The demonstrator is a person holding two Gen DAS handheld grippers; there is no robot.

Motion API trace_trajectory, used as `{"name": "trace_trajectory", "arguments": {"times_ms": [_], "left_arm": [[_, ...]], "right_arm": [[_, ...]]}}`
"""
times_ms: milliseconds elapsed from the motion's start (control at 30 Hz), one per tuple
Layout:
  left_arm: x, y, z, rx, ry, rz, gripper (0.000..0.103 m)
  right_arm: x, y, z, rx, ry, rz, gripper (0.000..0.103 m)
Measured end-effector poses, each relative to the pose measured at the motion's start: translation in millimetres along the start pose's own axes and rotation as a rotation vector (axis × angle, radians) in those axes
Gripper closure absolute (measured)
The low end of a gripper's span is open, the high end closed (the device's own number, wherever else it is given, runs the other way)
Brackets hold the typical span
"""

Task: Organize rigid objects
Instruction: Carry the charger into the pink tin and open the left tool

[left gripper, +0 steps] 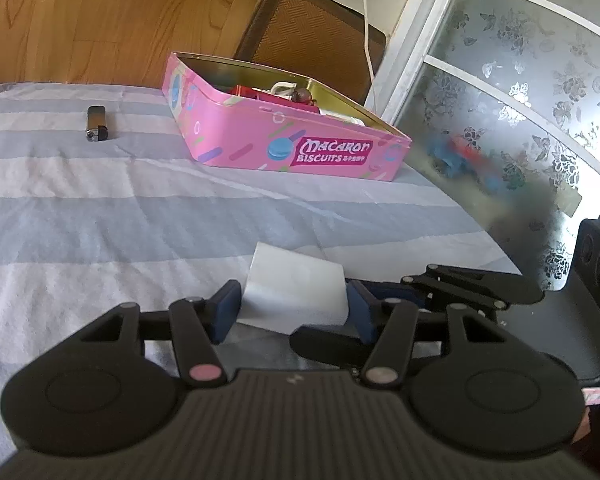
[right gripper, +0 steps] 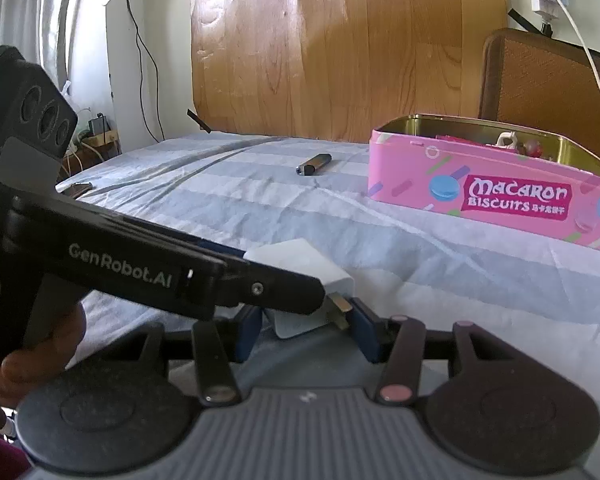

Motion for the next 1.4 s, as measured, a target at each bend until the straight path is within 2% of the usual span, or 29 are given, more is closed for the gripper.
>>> {"name": "trace_trajectory", "arguments": {"times_ms": [800, 967, 1067, 1167, 1400], "left_arm": [[-6, -3, 11, -0.033, -0.011, -0.009, 0.044], [-4, -16, 49, 0.028, -0.03, 0.02, 0.044], [2, -23, 84, 0.067, -0.063, 0.041, 0.044], [17, -19, 119, 0.063, -0.077, 0.038, 0.044], [62, -13, 180, 0.043, -0.051, 0.055, 0.043]], "right_arm": [[-12, -4, 8, 0.004, -0.053, 0.009, 0.056], [-22, -20, 26, -0.002, -0.122, -0.026, 0.056], [-27, -38, 47, -0.004, -0.177, -0.053, 0.056], [-24, -57, 71, -0.006, -0.221, -0.094, 0.056], [4, -116, 113, 0.086, -0.229, -0.089, 0.056]]}}
Point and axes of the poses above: each gripper's, at about its wrist camera, not at the fingertips, and x roughly the way its jaws point, y to its left, z to its top, the point moved 1 cm from there along x, roughly the way its jaws point, and after that the axes turned 15 degrees about y, right-handed, at the moved point
